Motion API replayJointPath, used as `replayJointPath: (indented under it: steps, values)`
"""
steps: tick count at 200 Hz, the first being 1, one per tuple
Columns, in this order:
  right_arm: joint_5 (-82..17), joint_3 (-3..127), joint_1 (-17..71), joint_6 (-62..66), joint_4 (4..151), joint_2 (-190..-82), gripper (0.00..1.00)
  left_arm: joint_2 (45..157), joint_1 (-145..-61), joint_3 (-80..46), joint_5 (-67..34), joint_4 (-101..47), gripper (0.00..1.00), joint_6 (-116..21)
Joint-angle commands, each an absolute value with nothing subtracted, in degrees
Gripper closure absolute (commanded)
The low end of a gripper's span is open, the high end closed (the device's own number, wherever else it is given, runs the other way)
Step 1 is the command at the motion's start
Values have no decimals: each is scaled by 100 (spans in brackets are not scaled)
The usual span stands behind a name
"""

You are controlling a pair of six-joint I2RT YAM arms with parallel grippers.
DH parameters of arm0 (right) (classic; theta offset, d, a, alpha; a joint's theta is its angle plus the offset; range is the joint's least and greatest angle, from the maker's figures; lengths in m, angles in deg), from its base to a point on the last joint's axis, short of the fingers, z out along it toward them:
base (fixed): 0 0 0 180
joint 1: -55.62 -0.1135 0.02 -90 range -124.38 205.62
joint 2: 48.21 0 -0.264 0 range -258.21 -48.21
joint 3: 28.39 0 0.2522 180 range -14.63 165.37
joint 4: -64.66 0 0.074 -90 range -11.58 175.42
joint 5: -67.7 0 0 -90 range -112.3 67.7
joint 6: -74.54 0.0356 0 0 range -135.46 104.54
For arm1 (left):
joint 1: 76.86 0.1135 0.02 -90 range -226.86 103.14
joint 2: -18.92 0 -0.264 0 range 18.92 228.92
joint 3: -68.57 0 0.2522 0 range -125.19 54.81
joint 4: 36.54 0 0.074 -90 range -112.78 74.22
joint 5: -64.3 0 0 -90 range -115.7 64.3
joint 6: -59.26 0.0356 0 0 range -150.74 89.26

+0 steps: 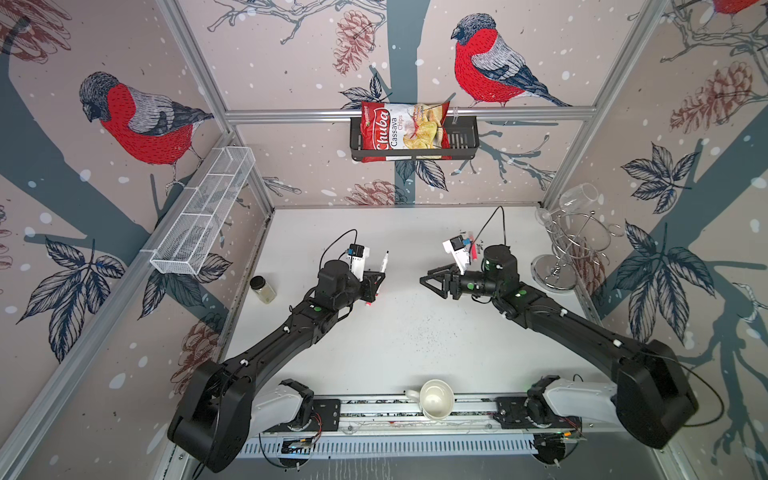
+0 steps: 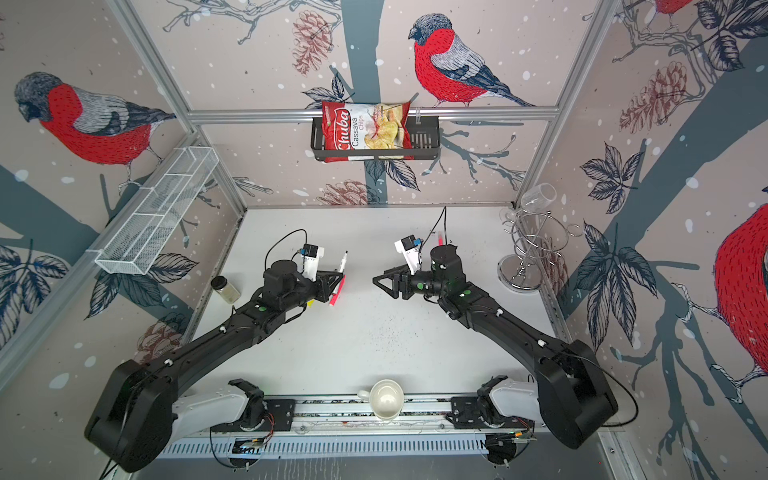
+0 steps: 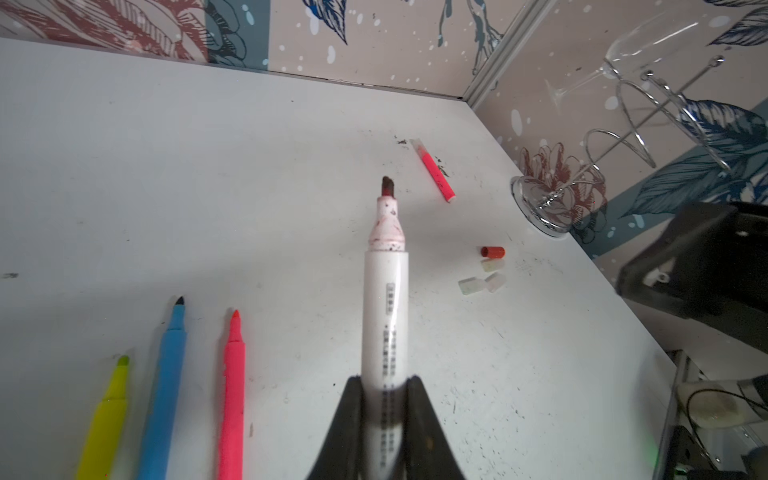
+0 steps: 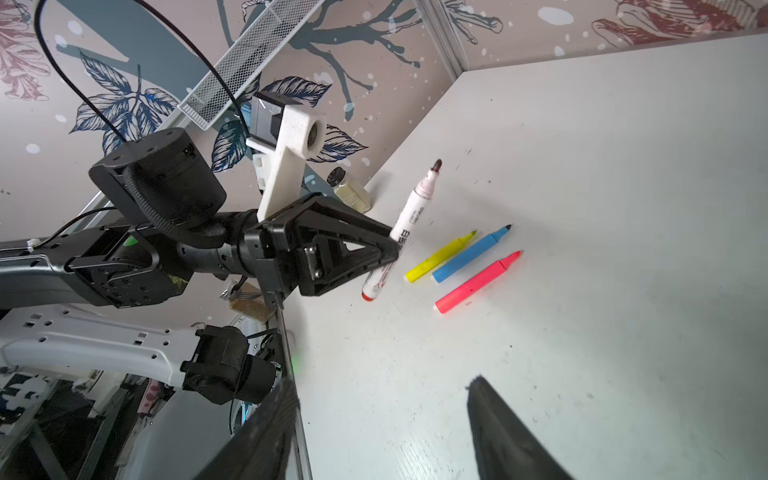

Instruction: Insert the pens into the pen caps

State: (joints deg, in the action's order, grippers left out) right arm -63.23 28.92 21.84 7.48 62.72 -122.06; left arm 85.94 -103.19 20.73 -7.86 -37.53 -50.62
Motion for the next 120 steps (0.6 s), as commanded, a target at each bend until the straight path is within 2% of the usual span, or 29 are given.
replayJointPath:
  steps: [1, 88, 120]
  values:
    - [-6553, 3022, 2070, 1018, 5699, -12454, 34, 8464, -10517, 2188, -659, -4357, 87, -5087]
    - [-6650, 3193, 1837, 1532, 4949, -13050, 35, 8069, -11579, 2501, -1069, -5111, 87, -5525]
    - [-6765, 3207, 1759, 1577, 4880, -13105, 41, 8144, -11752, 2475, -1155, -5227, 87, -5562]
